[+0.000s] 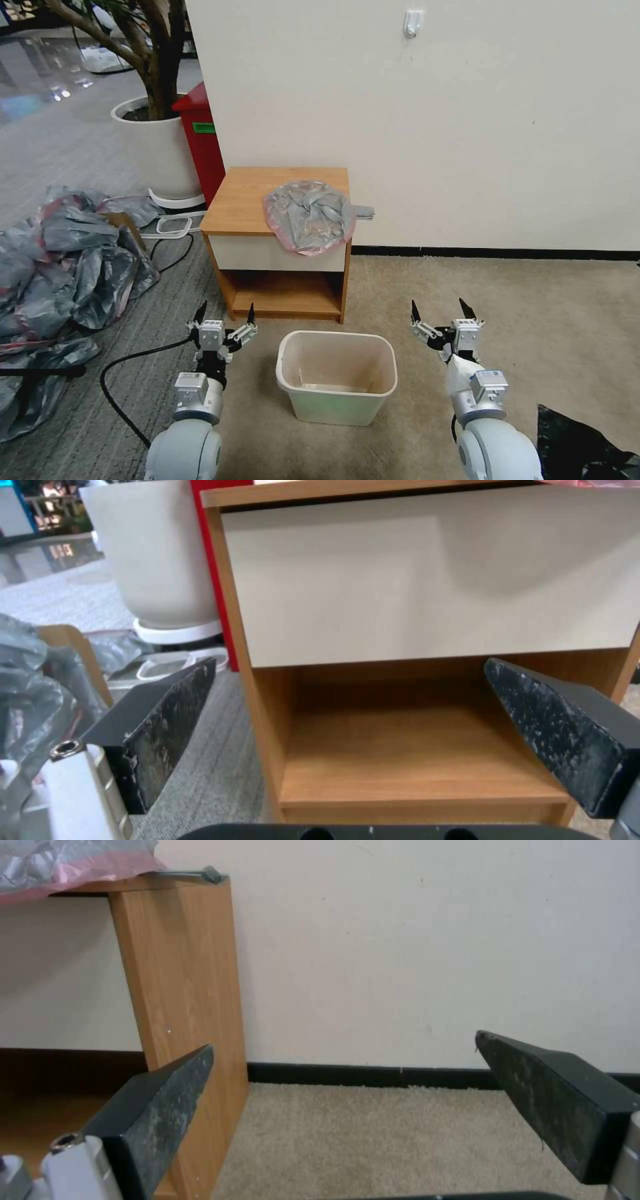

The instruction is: Pick up the garbage bag from the table and place it over the trash can.

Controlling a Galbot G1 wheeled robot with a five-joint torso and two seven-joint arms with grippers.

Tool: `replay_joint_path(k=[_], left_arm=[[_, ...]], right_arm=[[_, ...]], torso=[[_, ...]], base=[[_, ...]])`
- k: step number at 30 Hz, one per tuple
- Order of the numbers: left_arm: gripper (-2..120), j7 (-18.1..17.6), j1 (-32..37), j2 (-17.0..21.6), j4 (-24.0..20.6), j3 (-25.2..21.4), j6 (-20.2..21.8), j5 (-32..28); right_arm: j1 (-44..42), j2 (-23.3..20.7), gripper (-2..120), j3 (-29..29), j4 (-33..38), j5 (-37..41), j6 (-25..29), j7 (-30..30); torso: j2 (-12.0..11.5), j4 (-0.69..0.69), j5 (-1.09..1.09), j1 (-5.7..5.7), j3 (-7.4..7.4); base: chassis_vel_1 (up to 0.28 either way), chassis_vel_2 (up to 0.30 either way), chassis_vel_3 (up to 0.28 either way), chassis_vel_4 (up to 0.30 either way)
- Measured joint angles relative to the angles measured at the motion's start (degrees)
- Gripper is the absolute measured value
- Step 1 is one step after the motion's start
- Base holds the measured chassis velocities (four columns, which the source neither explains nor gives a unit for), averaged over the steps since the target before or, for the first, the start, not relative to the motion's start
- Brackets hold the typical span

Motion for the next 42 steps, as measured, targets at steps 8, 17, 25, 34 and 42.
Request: replay_joint_path(k=[8,17,25,34,42], left_arm=[[100,0.0,0.0,0.0,0.0,0.0,0.0,0.0],[100,0.0,0.0,0.0,0.0,0.0,0.0,0.0],[100,0.0,0.0,0.0,0.0,0.0,0.0,0.0],[100,0.0,0.0,0.0,0.0,0.0,0.0,0.0],[100,0.0,0.2,0.1,-0.4,-0.1,0.1,-0.1]], right_arm=[[0.0,0.0,100,0.0,0.0,0.0,0.0,0.0],[0.0,0.0,100,0.0,0.0,0.0,0.0,0.0],[0.0,0.0,100,0.0,0.0,0.0,0.0,0.0],[0.0,0.0,100,0.0,0.0,0.0,0.0,0.0],[-0.1,0.0,100,0.0,0.3,0.1,-0.1,0.0]], torso=[[0.0,0.0,0.0,0.0,0.0],[0.0,0.0,0.0,0.0,0.0],[0.0,0.0,0.0,0.0,0.0],[0.0,0.0,0.0,0.0,0.0],[0.0,0.0,0.0,0.0,0.0]], base=[[0.0,0.0,0.0,0.0],[0.0,0.0,0.0,0.0],[0.0,0.0,0.0,0.0],[0.0,0.0,0.0,0.0],[0.0,0.0,0.0,0.0]])
